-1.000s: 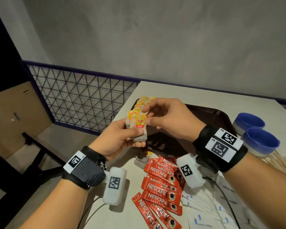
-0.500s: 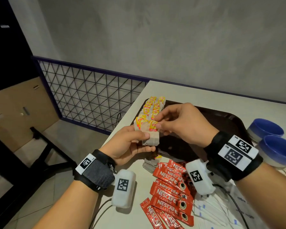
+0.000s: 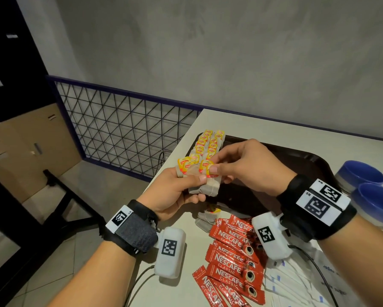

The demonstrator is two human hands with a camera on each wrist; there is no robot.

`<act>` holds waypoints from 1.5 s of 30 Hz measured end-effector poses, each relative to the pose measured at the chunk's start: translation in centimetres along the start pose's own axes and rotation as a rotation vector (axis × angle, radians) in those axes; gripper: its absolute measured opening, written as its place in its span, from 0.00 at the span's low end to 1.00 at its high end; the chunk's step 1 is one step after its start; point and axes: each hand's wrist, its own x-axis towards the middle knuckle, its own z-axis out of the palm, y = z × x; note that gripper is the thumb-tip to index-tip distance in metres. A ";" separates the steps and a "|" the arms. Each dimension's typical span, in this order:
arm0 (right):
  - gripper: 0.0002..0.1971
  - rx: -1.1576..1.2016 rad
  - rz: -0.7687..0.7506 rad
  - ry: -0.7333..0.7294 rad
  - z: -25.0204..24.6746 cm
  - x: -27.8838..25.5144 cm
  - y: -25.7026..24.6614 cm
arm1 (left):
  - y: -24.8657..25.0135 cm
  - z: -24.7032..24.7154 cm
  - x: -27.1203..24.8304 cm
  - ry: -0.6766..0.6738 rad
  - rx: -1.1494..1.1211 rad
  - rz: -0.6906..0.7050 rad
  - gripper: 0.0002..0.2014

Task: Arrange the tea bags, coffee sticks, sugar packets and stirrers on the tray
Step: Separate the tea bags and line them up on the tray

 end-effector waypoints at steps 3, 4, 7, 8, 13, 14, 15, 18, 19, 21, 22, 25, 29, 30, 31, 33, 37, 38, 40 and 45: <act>0.11 0.048 0.019 -0.025 -0.2 0.2 0.1 | 0.1 0.0 0.0 0.035 -0.007 0.017 0.17; 0.12 0.054 0.021 -0.031 -0.3 0.2 0.1 | 0.1 -0.1 0.0 0.045 -0.016 0.022 0.18; 0.13 0.064 0.028 -0.020 -0.7 0.4 0.1 | 0.2 -0.4 0.2 0.082 -0.035 0.047 0.15; 0.12 0.068 0.034 -0.002 -0.9 0.5 0.1 | 0.2 -0.6 0.3 0.105 -0.035 0.058 0.12; 0.06 -0.067 0.035 0.155 -2.5 2.8 1.3 | 0.9 -1.8 0.1 0.258 0.008 0.132 0.06; 0.06 -0.082 0.042 0.168 -2.5 3.3 1.5 | 1.0 -2.1 0.0 0.277 0.000 0.137 0.06; 0.05 -0.095 0.053 0.172 -2.5 3.8 1.6 | 1.1 -2.2 0.0 0.289 -0.005 0.138 0.06; 0.05 -0.095 0.096 0.111 -1.7 5.2 1.7 | 1.1 -2.4 -0.1 0.295 -0.006 0.122 0.06; 0.06 -0.066 0.113 0.070 -1.4 5.7 1.7 | 1.1 -2.4 -0.1 0.291 -0.005 0.120 0.06; 0.07 -0.041 0.136 -0.005 -0.9 6.7 1.7 | 1.1 -2.3 -0.1 0.279 -0.007 0.120 0.06; 0.08 -0.066 0.138 -0.032 -0.7 7.2 1.8 | 1.1 -2.3 0.0 0.277 -0.007 0.120 0.06; 0.09 -0.175 0.134 -0.068 -0.1 8.6 2.2 | 1.0 -2.4 0.0 0.276 -0.004 0.118 0.08; 0.09 -0.230 0.179 -0.011 0.4 10.1 3.4 | 0.9 -2.4 0.1 0.264 -0.005 0.107 0.09; 0.09 -0.235 0.190 0.004 0.5 10.4 3.6 | 0.9 -2.4 0.1 0.260 -0.003 0.105 0.09; 0.09 -0.242 0.198 0.016 0.5 10.5 3.8 | 0.9 -2.4 0.1 0.257 -0.002 0.104 0.09; 0.08 -0.254 0.208 0.034 0.5 10.8 4.1 | 0.8 -2.4 0.1 0.247 0.004 0.101 0.08; 0.09 -0.240 0.204 0.075 0.5 11.0 4.4 | 0.9 -2.4 0.1 0.233 0.016 0.103 0.07; 0.10 -0.236 0.196 0.095 0.5 11.1 4.5 | 0.9 -2.4 0.1 0.233 0.018 0.104 0.07; 0.10 -0.226 0.178 0.145 0.4 11.1 4.4 | 0.9 -2.4 0.1 0.236 0.019 0.102 0.07; 0.12 -0.204 0.244 0.106 0.0 10.5 3.9 | 0.8 -2.4 0.2 0.236 0.013 0.101 0.09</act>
